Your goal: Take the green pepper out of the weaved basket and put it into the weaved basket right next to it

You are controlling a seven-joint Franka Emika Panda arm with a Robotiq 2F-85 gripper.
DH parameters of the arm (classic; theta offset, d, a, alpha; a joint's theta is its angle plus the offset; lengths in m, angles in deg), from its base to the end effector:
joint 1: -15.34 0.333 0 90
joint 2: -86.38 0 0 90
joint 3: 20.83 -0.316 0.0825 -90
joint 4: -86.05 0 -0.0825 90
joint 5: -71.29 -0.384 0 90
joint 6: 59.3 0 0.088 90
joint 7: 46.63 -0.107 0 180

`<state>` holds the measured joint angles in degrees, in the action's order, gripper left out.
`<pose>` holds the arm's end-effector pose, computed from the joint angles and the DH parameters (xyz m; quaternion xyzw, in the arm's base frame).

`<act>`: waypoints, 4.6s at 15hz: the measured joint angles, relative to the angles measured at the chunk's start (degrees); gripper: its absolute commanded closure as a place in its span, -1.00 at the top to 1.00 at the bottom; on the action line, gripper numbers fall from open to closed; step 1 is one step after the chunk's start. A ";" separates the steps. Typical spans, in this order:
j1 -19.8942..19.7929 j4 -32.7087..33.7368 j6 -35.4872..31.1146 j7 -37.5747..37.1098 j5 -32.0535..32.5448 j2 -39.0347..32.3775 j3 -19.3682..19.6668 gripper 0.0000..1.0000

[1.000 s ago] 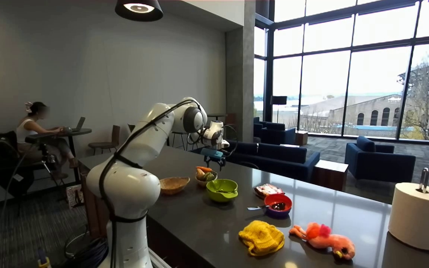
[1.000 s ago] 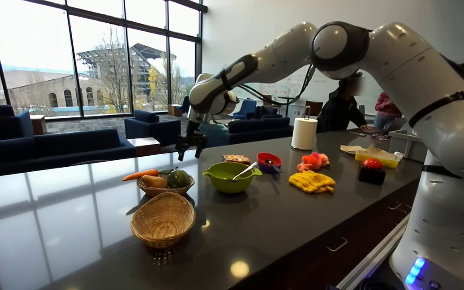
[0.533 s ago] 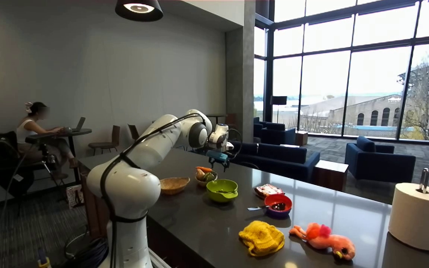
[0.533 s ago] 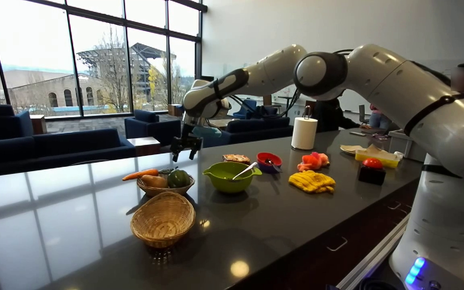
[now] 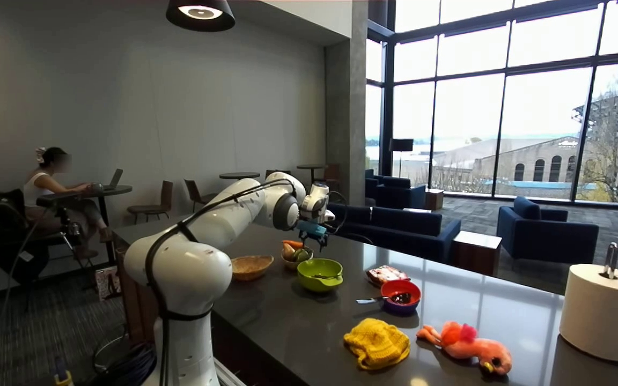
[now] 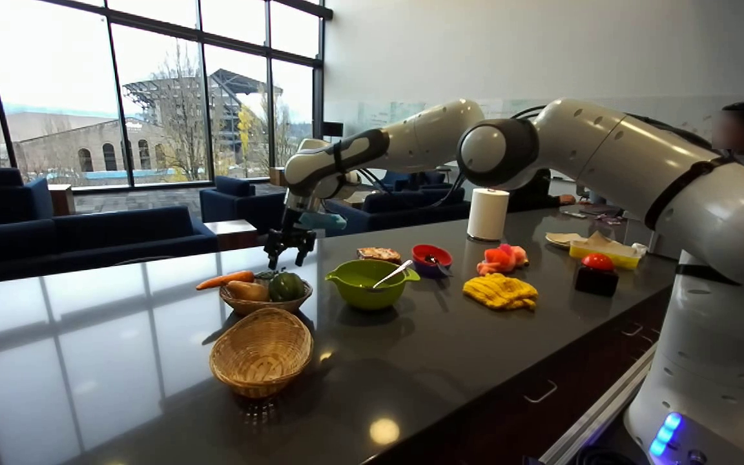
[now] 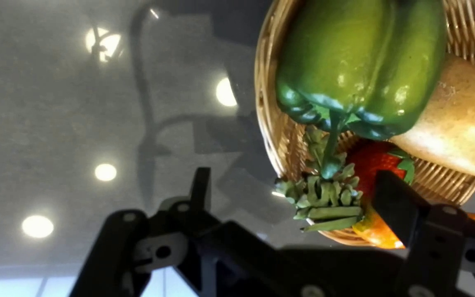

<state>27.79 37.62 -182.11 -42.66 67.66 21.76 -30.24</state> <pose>0.7735 0.2474 0.2348 -0.9788 -0.1553 -0.0747 0.1105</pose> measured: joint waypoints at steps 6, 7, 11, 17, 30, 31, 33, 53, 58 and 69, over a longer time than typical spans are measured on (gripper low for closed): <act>1.47 6.81 4.95 -0.40 0.01 -3.69 0.06 -0.30; 1.53 7.62 5.40 -0.53 0.05 -4.10 0.07 -0.43; 1.52 9.40 6.16 -1.30 0.06 -4.82 0.30 -0.96; 1.51 10.47 6.36 -2.45 0.07 -5.10 0.76 -0.31; 2.01 11.18 7.51 -5.86 0.09 -5.11 0.76 1.00; 2.02 11.26 7.50 -6.16 0.11 -5.11 0.77 1.00; 2.02 11.33 7.49 -6.83 0.12 -5.11 0.83 1.00; 2.40 10.76 7.76 -15.03 0.12 -5.11 1.44 0.08; 2.44 10.72 7.88 -17.10 0.13 -5.11 1.57 -0.71; 2.98 10.69 8.09 -21.34 0.30 -5.02 2.76 -0.97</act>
<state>30.77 48.31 -174.02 -64.00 67.96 16.74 -27.48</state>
